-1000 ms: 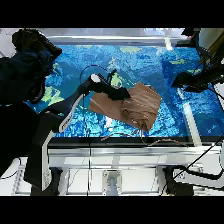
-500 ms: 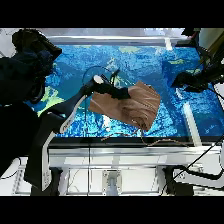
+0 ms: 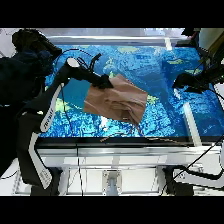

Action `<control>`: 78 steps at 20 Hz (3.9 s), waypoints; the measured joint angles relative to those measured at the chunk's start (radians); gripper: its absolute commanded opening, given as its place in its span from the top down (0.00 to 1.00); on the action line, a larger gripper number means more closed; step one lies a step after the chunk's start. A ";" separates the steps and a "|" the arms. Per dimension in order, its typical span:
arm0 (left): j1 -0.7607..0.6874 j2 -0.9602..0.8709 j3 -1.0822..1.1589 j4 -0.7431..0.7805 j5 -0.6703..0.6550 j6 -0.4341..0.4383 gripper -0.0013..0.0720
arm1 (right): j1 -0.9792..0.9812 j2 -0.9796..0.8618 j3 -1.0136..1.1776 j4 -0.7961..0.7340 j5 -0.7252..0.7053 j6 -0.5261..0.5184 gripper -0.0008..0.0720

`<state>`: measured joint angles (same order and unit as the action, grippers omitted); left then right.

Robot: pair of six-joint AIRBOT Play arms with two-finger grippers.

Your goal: Fold the clothes and pants, and hang the long-sleeved shirts on hangers.

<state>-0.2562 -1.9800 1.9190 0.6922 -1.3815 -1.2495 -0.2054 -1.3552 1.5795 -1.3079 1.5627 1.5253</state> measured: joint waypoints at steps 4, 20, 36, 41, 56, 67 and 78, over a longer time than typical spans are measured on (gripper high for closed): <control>0.017 0.032 0.000 0.101 -0.061 -0.018 0.97 | 0.000 0.000 0.000 0.002 0.000 0.000 0.06; 0.023 0.168 -0.002 0.841 -0.095 -0.216 0.96 | 0.096 0.000 -0.262 0.196 -0.227 -0.046 0.05; 0.108 0.336 -0.171 1.033 0.033 -0.360 0.01 | 0.222 -0.252 -0.404 0.742 -0.504 -0.258 0.05; 0.124 0.504 -0.174 1.035 0.126 -0.371 0.01 | 0.270 -0.456 -0.386 0.972 -0.489 -0.328 0.05; 0.126 0.616 -0.175 1.034 0.177 -0.375 0.01 | 0.480 -0.566 -0.243 0.905 -0.559 -0.182 0.93; 0.126 0.616 -0.175 1.030 0.177 -0.375 0.01 | 0.064 -0.325 -0.040 0.597 -0.315 -0.155 0.93; 0.126 0.616 -0.175 1.027 0.177 -0.396 0.01 | -0.766 -0.047 -0.160 0.152 -0.012 -0.101 0.93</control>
<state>-0.1303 -1.3640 1.7443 1.7195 -1.2045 -1.6455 -0.9710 -1.4017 1.4193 -1.1561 1.5509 1.4242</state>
